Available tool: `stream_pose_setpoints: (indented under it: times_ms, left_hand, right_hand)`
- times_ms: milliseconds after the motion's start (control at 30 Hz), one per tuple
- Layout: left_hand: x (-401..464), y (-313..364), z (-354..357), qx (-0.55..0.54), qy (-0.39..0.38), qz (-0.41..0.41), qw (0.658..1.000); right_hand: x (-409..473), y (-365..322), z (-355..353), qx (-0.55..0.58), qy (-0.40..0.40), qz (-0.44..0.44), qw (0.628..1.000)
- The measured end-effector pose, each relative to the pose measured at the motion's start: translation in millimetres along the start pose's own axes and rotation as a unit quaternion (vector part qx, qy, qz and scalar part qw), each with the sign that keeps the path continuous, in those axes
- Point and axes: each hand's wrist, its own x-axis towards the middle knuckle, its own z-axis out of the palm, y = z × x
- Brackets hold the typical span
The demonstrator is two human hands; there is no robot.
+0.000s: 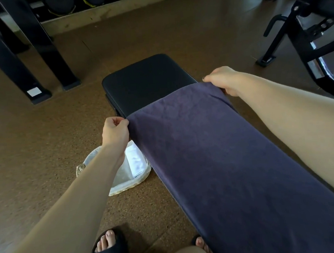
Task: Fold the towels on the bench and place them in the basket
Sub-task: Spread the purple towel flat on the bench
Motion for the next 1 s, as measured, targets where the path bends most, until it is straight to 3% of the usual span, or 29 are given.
stream_pose_setpoints:
  times_ms: [300,633,767,833,933,1000]
  left_hand:
    - [-0.6,3.3,-1.6,0.007,0.004,0.004,1.0]
    - [1.3,3.3,-0.2,0.028,0.024,0.025,0.999]
    - [-4.2,5.1,0.3,0.113,0.06,0.099,0.987]
    - [-10.9,6.7,2.5,0.205,0.083,0.214,0.951]
    - [-28.3,12.0,16.9,0.368,0.027,0.387,0.845]
    - [-34.6,9.4,29.4,0.442,-0.038,0.399,0.803]
  right_hand:
    - [8.8,0.7,2.2,0.125,0.031,-0.081,0.988]
    - [23.2,5.9,31.9,0.021,0.095,-0.12,0.988]
    - [24.9,4.9,33.9,-0.035,0.098,-0.125,0.987]
    - [17.8,4.7,36.1,-0.109,0.15,-0.151,0.971]
    - [-0.3,7.8,46.1,-0.209,0.25,-0.257,0.91]
    - [-12.6,7.2,55.6,-0.247,0.19,-0.266,0.912]
